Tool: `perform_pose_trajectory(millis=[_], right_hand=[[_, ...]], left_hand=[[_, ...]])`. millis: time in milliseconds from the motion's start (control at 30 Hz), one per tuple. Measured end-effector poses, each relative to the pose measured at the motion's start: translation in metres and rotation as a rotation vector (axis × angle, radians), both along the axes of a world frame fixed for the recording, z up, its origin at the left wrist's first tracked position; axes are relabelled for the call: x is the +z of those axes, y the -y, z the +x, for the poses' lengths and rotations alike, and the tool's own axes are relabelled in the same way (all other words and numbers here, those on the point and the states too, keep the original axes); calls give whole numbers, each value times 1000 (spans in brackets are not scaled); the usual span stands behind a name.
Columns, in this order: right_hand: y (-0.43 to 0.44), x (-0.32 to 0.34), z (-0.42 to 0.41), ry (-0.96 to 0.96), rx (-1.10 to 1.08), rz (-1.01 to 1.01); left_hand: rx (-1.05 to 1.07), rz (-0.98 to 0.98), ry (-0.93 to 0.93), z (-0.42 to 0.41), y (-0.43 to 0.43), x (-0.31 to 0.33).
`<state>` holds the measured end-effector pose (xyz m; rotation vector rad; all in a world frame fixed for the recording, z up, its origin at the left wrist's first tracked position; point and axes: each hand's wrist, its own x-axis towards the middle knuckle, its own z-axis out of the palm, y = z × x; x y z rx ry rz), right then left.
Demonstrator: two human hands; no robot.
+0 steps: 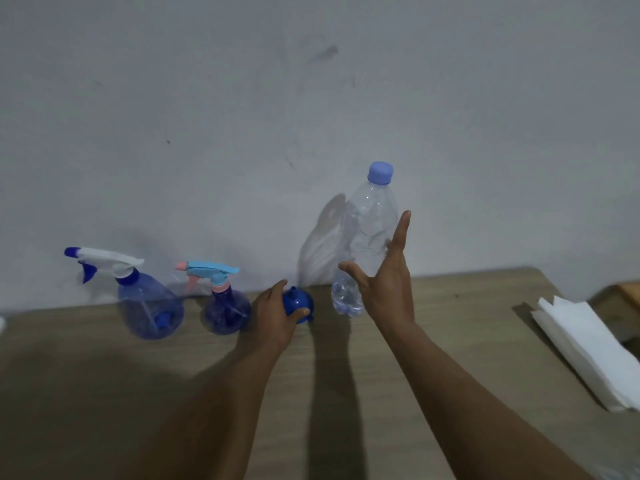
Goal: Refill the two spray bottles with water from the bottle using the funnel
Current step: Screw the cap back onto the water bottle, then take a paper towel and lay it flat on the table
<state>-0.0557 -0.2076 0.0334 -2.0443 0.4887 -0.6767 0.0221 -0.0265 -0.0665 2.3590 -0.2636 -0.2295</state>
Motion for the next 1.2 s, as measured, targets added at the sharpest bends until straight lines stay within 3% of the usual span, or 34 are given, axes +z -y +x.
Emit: perform_pose_trajectory(millis=[200,267,433,767,967,1200], right_hand=[[-5,16,-40,-95,-107,-65],[-2,17,-53,-146,-144,-103],[12,33,-104,-300,-239,-171],[137,46,-211,-531,-468,-122],[232,1,-250,-656,-536,-94],[298,-56,-261,-732,-472,-102]], left_hand=[[31,29,248,-49,-7,33],[18,-51,320,-61,-3,37],[-241,-186,265,-87,33,67],[-788,-12,409,-116,205,119],[-981,93,421,-143,325,106],[-1113,266,431,-155,422,66]])
